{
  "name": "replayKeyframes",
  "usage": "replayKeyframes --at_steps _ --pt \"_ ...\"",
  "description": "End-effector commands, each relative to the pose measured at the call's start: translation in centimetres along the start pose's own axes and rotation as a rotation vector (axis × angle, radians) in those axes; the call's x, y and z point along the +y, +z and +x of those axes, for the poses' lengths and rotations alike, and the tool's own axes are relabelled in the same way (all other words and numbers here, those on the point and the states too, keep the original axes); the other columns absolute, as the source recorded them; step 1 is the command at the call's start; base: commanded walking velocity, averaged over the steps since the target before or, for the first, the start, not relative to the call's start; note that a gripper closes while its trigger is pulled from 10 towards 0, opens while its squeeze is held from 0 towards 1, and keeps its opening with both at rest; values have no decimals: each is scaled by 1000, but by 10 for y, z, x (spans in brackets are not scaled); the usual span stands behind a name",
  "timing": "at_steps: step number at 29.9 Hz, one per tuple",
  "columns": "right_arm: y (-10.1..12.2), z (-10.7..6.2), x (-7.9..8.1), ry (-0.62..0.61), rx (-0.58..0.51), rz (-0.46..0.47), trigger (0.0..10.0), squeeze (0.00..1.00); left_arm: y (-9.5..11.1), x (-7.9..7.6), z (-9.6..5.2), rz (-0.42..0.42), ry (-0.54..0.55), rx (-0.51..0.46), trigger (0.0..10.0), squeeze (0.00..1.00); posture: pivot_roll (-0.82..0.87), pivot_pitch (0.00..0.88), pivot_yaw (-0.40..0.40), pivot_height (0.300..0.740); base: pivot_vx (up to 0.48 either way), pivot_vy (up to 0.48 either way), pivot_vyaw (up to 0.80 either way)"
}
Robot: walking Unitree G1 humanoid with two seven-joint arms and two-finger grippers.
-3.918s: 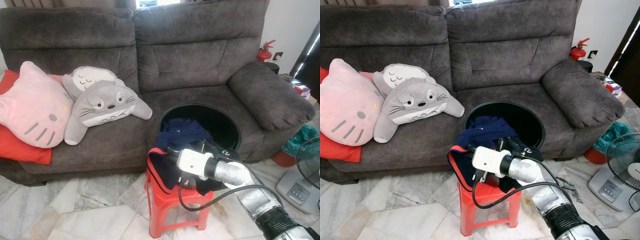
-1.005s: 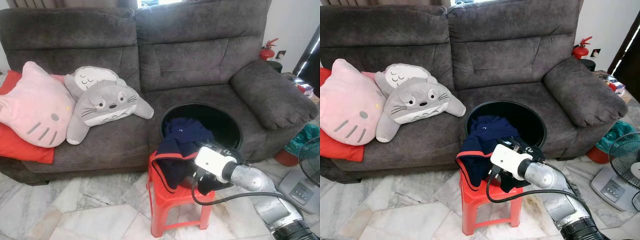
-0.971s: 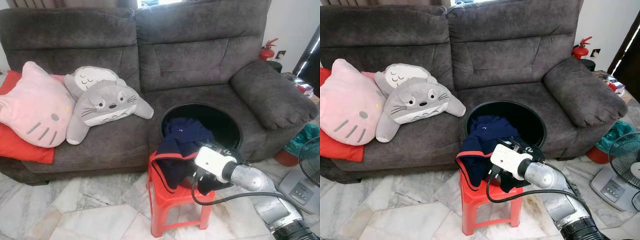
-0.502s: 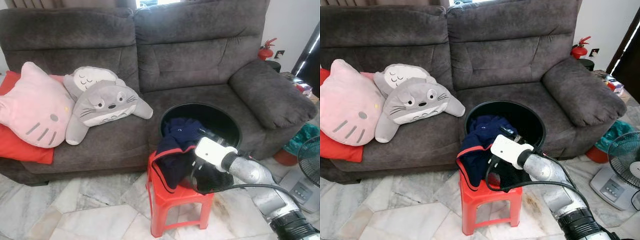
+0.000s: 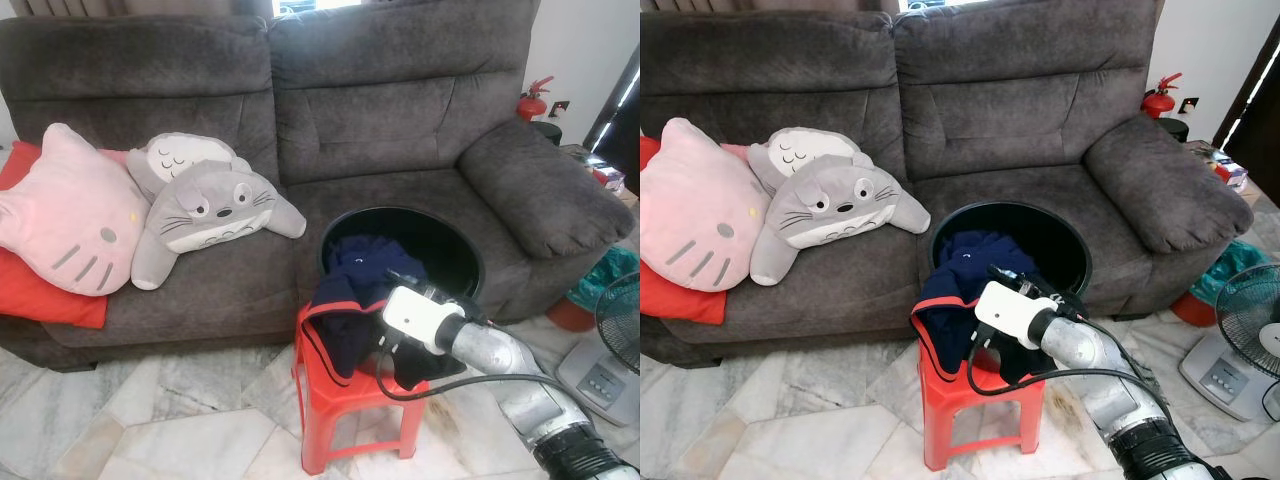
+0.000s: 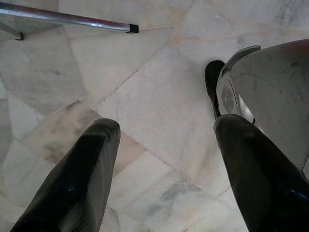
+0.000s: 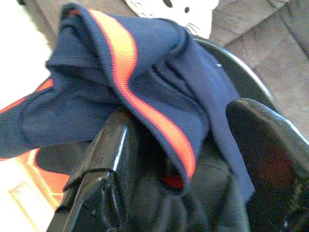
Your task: Hang hanger
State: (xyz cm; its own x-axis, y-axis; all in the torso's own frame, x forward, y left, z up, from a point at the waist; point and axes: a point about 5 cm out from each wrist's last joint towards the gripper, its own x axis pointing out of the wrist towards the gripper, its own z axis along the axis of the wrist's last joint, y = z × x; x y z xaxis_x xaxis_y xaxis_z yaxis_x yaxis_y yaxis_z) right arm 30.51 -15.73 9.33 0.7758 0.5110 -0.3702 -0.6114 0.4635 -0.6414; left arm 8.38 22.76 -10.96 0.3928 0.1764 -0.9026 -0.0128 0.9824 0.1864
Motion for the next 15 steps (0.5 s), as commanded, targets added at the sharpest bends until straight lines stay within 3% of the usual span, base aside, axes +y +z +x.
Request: replayKeyframes --at_steps 1,15 --pt "7 4 -3 11 -37 -5 10000 0 -1 2 0 8 9 3 10000 0 -173 0 31 740 0 0 0" --pt "21 15 -4 39 -141 -50 10000 0 0 1 0 -7 20 -2 10000 0 -167 0 28 740 0 0 0"
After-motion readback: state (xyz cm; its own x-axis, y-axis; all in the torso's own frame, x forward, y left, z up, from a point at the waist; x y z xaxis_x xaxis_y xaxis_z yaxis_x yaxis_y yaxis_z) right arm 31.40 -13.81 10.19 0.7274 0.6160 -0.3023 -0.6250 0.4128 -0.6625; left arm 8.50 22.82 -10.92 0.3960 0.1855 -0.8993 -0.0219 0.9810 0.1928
